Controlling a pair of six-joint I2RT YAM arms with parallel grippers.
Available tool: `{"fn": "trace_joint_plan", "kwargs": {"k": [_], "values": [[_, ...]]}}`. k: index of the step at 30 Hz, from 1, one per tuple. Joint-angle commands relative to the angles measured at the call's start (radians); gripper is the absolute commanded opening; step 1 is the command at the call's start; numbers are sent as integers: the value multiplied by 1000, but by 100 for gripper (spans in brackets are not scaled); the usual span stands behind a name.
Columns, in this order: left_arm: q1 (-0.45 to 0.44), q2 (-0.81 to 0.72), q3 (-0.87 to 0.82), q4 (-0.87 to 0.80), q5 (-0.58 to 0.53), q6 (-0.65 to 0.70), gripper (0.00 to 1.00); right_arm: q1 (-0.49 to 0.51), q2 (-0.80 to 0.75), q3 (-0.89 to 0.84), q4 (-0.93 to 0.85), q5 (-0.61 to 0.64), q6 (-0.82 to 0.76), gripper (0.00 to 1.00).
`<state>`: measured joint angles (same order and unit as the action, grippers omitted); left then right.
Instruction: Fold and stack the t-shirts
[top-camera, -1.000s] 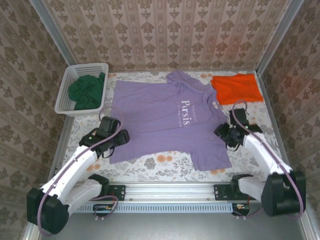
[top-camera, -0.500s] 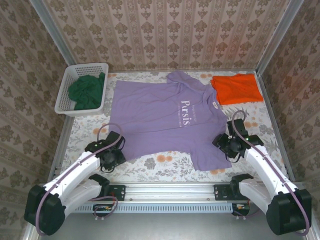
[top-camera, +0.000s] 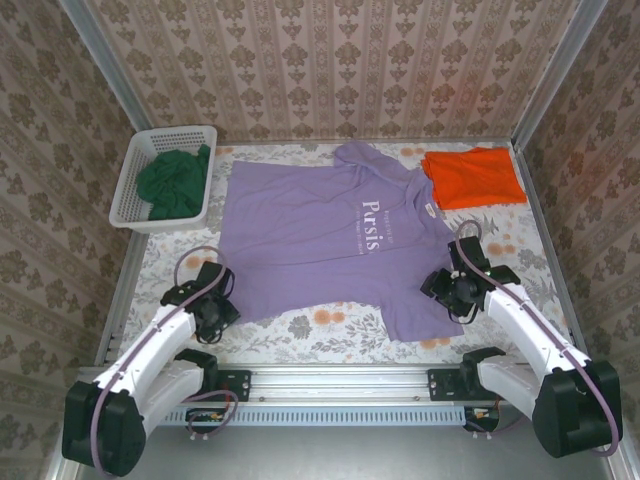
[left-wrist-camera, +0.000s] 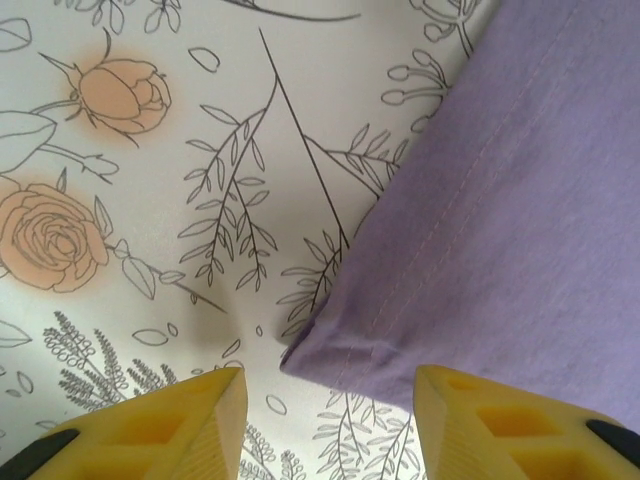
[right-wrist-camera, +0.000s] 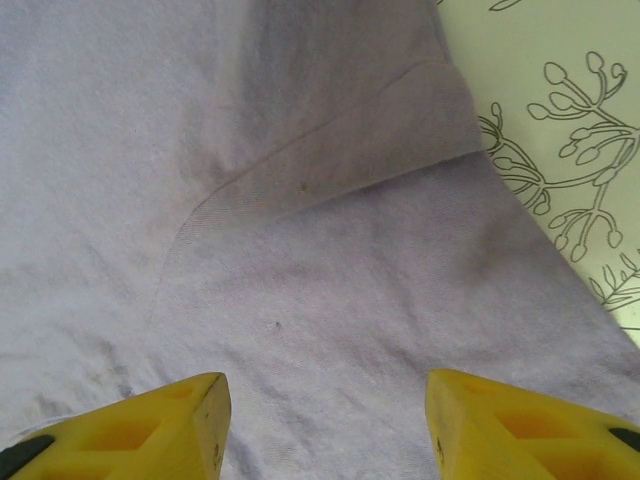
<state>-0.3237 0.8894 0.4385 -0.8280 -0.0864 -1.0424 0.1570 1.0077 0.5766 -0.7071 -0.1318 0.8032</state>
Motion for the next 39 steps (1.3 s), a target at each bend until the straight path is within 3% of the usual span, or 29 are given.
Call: {"fn": "trace_joint_plan", "kwargs": {"k": [1, 9, 19, 23, 32, 39], "values": [[11, 19, -21, 38, 0, 18, 45, 10, 6, 24, -10, -9, -7, 56], [11, 66, -30, 82, 2, 46, 34, 12, -32, 60, -95, 63, 34, 55], [9, 48, -21, 141, -5, 131, 0, 11, -26, 88, -207, 132, 149, 54], [-23, 15, 11, 146, -42, 184, 0, 10, -17, 124, -305, 174, 214, 52], [-200, -50, 75, 298, -167, 298, 0, 7, 35, 93, -393, 197, 378, 45], [-224, -51, 86, 377, -214, 408, 0, -31, 49, 4, -344, 253, 534, 41]]}}
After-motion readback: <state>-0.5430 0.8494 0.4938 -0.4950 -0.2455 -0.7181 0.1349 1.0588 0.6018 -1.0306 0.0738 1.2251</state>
